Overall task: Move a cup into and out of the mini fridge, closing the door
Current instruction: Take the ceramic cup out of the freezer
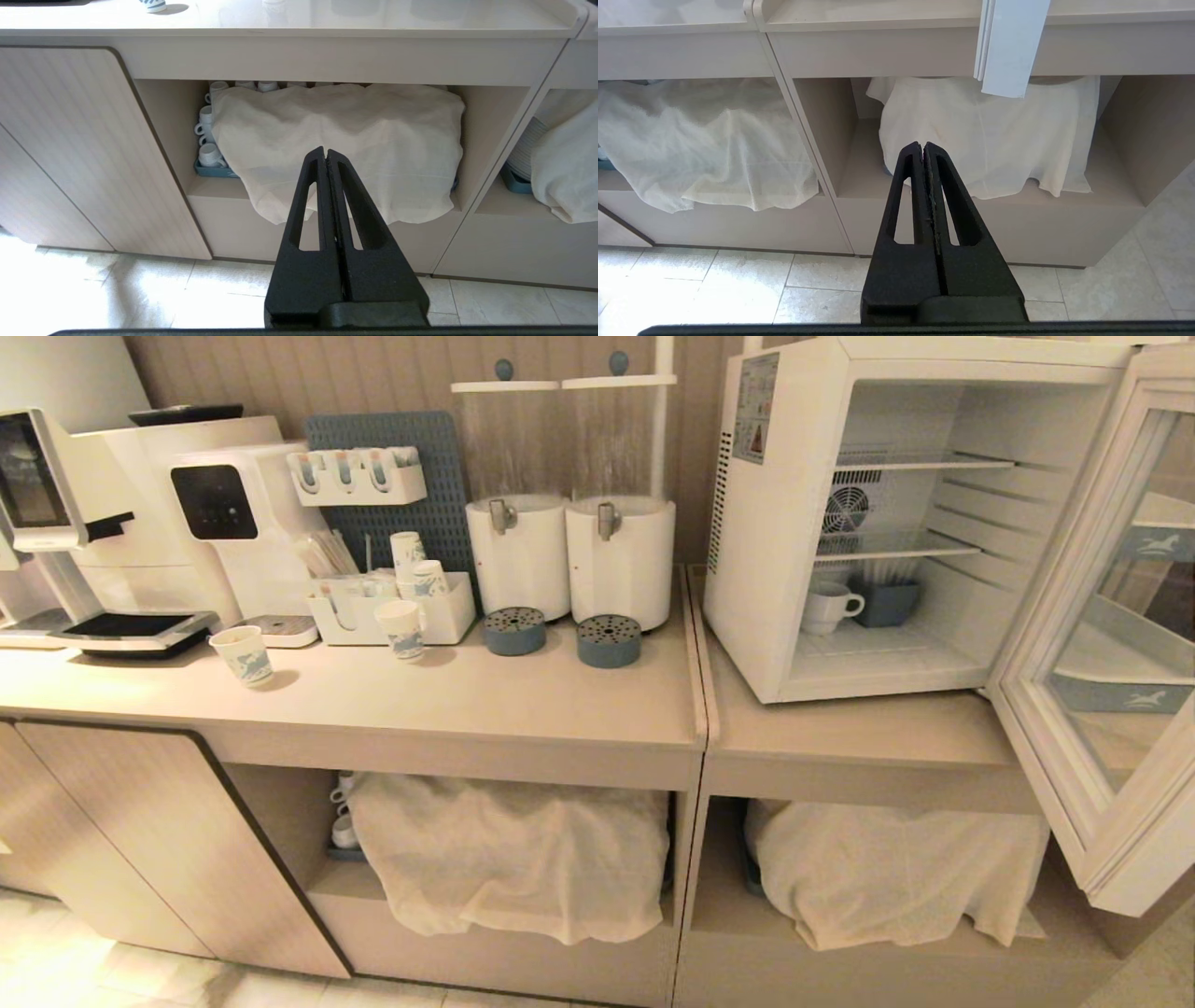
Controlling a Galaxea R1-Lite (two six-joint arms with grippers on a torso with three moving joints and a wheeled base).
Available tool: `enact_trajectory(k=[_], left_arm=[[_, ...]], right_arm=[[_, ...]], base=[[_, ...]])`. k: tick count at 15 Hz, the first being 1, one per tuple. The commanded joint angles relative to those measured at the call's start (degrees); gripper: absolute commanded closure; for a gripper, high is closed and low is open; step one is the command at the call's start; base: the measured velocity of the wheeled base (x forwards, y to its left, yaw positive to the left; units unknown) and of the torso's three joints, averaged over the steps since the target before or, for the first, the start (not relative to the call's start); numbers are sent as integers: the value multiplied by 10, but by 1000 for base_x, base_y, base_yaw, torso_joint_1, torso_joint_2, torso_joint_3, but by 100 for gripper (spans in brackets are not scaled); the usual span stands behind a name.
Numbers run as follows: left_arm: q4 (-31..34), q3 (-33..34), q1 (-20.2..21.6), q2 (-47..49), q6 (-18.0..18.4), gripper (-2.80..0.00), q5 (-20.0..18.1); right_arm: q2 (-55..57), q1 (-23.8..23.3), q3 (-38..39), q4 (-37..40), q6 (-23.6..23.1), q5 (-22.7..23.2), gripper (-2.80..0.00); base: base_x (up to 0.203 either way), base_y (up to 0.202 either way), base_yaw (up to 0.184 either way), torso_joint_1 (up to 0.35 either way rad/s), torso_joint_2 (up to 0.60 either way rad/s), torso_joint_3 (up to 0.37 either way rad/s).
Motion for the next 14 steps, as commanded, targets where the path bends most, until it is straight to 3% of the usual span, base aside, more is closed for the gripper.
enact_trajectory(k=[1,14], left_arm=[[0,0,1,1,0,0,0],[0,0,1,1,0,0,0]], right_arm=[[1,0,0,1,-1,0,0],[1,0,0,1,0,-1,0]], base=[[0,0,0,0,0,0],[0,0,0,0,0,0]])
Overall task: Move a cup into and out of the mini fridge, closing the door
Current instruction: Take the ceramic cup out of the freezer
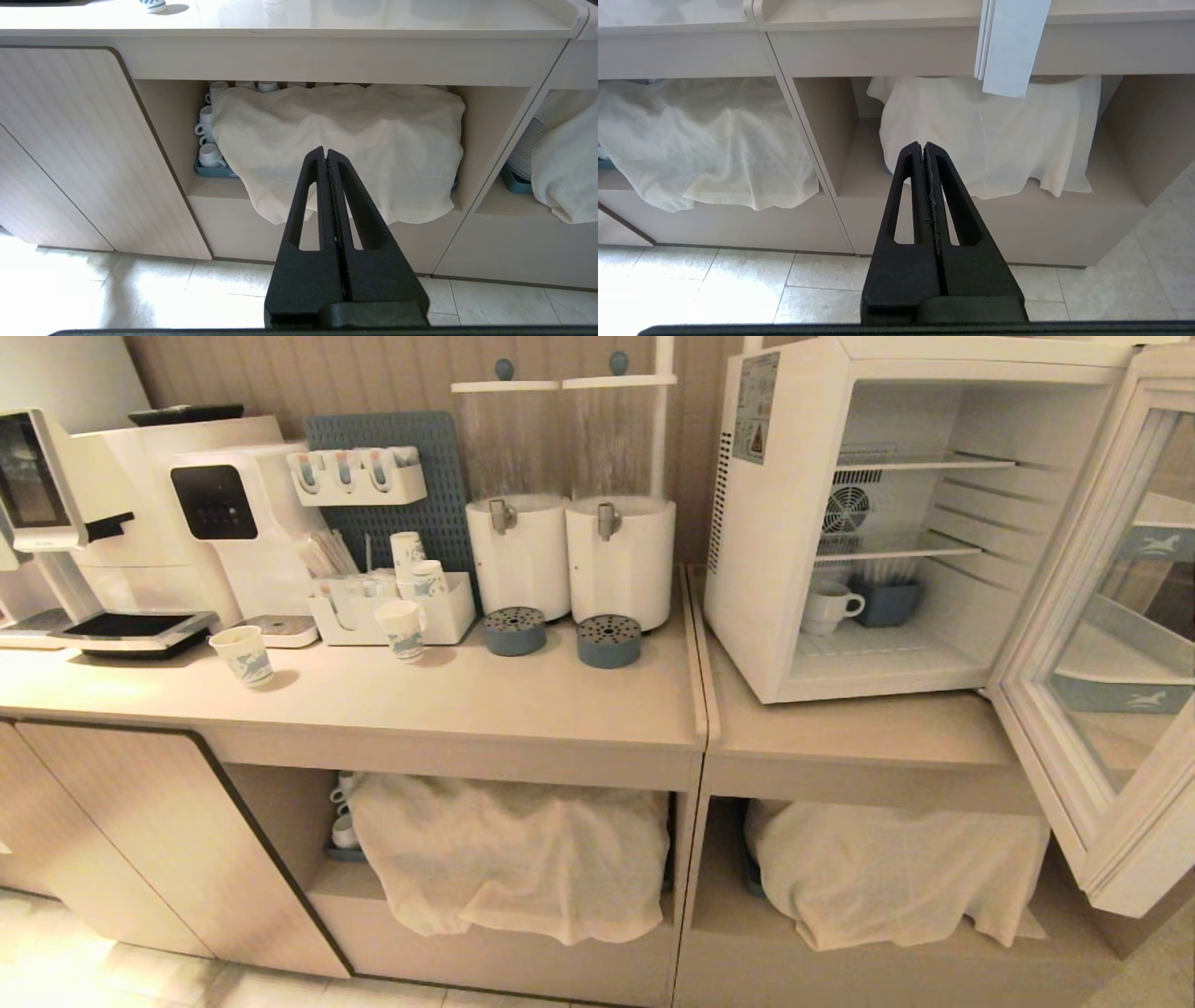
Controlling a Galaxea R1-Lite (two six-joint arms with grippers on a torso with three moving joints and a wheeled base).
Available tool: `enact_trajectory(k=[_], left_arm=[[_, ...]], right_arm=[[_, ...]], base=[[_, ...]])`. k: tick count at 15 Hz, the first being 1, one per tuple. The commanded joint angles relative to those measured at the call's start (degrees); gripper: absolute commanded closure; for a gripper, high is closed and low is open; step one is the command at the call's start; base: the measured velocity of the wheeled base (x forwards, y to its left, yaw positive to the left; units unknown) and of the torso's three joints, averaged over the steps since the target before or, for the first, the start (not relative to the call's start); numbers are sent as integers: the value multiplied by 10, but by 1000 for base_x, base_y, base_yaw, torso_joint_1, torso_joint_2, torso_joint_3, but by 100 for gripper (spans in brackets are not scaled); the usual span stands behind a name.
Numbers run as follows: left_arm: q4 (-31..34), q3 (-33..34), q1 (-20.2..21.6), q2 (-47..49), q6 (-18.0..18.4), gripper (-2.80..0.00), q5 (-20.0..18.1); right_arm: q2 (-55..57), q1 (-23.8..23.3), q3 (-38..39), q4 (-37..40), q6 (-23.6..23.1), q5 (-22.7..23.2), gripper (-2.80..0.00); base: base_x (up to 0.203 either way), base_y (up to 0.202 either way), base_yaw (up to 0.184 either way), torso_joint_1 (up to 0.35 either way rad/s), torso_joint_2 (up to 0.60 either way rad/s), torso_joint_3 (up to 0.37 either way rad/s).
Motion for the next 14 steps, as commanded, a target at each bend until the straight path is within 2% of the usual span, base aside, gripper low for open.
enact_trajectory(k=[1,10,14], left_arm=[[0,0,0,1,0,0,0],[0,0,0,1,4,0,0],[0,-1,0,1,4,0,0]], right_arm=[[1,0,-1,1,0,-1,0],[1,0,-1,1,-1,-1,0],[1,0,-1,1,0,0,0]], base=[[0,0,0,0,0,0],[0,0,0,0,0,0],[164,0,2,-1,0,4]])
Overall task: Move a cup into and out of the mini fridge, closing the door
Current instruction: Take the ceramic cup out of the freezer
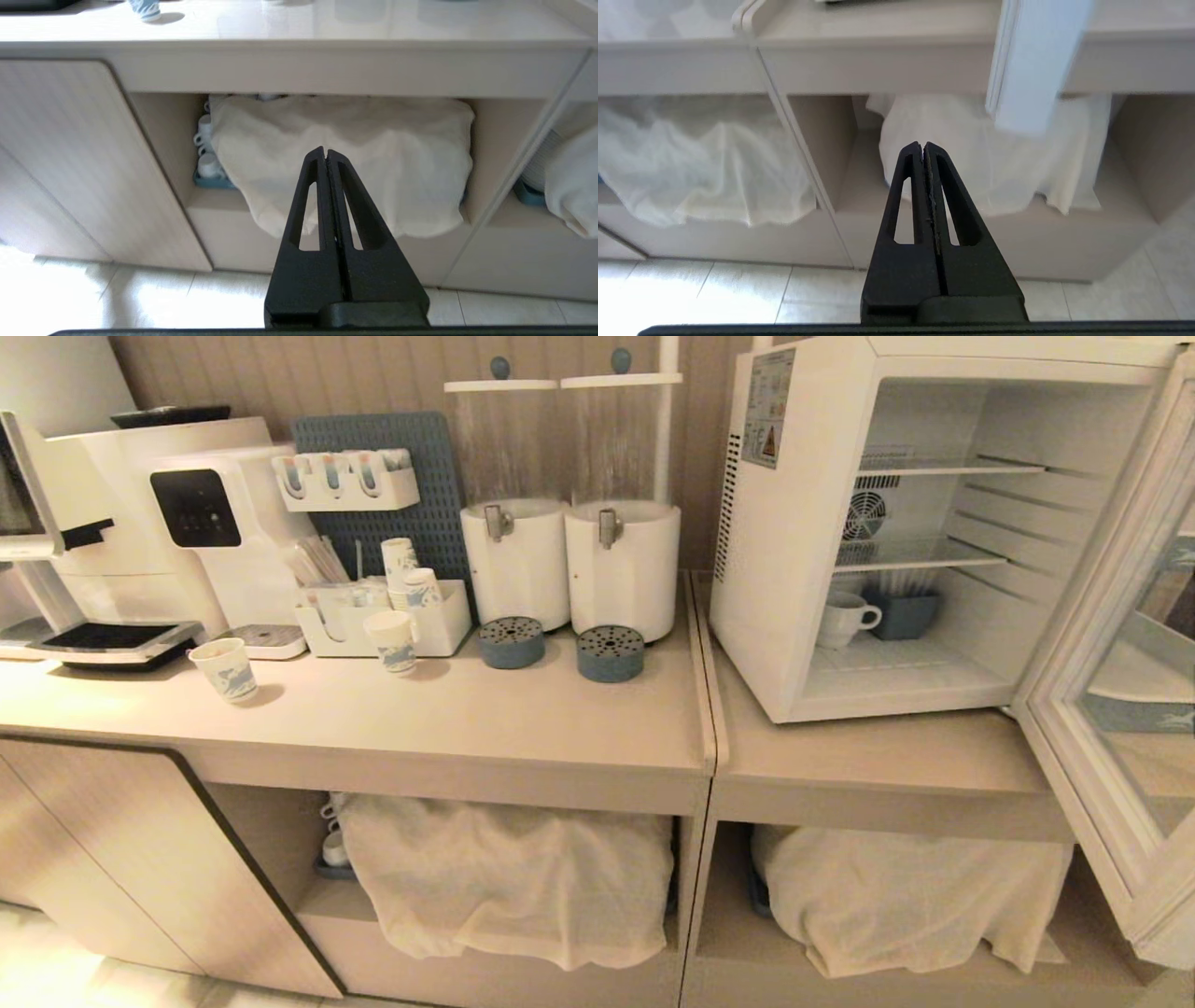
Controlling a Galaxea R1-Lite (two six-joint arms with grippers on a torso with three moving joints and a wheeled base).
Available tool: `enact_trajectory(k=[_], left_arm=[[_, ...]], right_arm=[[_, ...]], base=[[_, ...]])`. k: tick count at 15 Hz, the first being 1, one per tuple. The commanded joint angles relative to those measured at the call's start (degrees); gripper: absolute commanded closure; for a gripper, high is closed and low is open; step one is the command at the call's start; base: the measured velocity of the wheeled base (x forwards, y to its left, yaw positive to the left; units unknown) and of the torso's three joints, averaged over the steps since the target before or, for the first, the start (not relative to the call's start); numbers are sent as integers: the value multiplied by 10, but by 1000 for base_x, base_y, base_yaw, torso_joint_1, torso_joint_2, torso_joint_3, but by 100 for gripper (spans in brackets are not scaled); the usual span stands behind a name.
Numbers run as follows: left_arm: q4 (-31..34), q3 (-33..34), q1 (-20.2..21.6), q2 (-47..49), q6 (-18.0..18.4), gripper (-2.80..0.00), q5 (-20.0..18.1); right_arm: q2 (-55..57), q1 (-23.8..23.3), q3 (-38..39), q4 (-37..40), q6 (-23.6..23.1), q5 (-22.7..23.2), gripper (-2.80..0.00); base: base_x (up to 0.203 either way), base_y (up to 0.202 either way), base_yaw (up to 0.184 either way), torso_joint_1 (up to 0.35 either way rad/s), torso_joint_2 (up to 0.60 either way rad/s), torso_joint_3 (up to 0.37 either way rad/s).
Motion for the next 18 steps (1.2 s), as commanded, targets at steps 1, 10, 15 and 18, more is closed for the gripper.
enact_trajectory(k=[1,10,15,18], left_arm=[[0,0,0,1,0,0,0],[0,0,0,1,-2,0,0],[0,0,0,1,-1,0,0],[0,0,0,1,0,0,0]], right_arm=[[1,1,0,1,-1,0,0],[1,0,0,1,0,0,0],[1,0,0,1,0,0,0],[1,0,0,1,0,0,0]], base=[[191,0,2,2,2,2],[183,0,1,3,4,2],[10,0,1,0,2,0],[0,0,0,0,0,0]])
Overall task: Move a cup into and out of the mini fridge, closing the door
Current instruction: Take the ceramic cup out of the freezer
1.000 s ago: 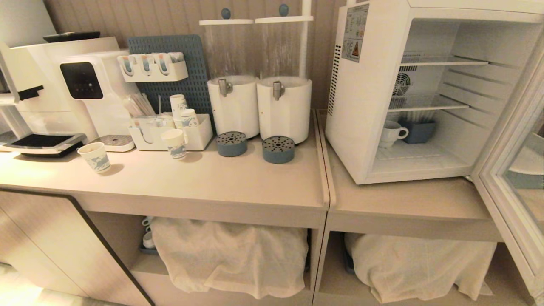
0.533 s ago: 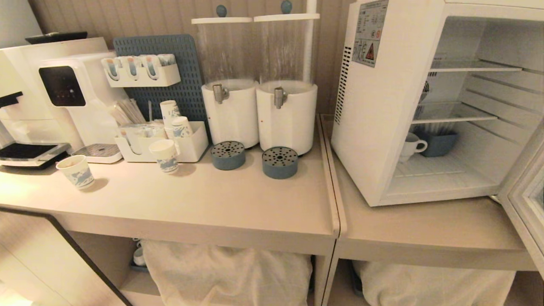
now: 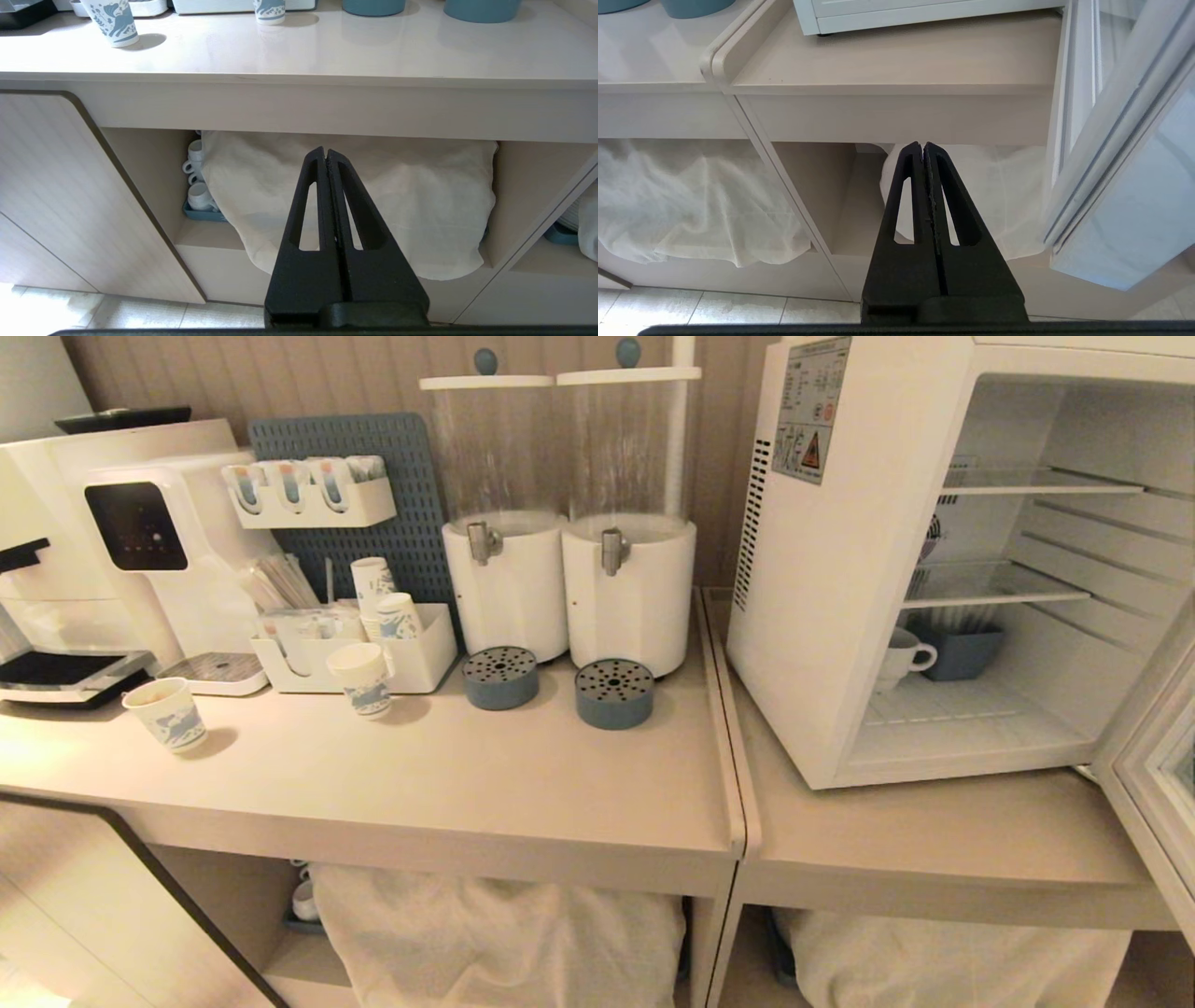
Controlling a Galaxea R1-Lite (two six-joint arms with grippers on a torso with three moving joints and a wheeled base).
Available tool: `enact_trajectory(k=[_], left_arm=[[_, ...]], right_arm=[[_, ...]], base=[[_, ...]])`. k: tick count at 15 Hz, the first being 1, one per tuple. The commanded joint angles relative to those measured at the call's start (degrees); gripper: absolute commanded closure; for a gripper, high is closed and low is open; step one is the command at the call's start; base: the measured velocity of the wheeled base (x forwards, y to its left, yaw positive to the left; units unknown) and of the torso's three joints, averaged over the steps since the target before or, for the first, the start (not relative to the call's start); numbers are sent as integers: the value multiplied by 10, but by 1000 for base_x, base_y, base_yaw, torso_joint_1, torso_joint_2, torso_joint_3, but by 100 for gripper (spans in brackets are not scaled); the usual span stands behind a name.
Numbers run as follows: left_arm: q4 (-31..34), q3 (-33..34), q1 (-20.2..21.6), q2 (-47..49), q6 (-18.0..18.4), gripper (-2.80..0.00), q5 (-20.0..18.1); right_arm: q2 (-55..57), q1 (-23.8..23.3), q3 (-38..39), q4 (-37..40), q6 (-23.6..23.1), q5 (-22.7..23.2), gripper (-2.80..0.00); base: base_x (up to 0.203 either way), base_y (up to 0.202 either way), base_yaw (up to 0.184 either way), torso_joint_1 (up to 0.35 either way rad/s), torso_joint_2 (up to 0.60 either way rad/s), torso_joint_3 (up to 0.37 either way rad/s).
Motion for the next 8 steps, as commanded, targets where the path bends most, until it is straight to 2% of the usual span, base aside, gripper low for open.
enact_trajectory(k=[1,2,4,8], left_arm=[[1,-1,0,1,1,0,0],[1,-1,0,1,2,0,0],[1,-1,0,1,1,0,0],[0,-1,0,1,-1,0,0]], right_arm=[[1,0,0,1,0,0,0],[1,0,0,1,0,0,0],[1,0,0,1,0,0,0],[1,0,0,1,0,0,0]], base=[[0,0,0,0,0,0],[0,0,0,0,0,0],[4,107,-4,1,5,2],[0,186,2,0,4,0]])
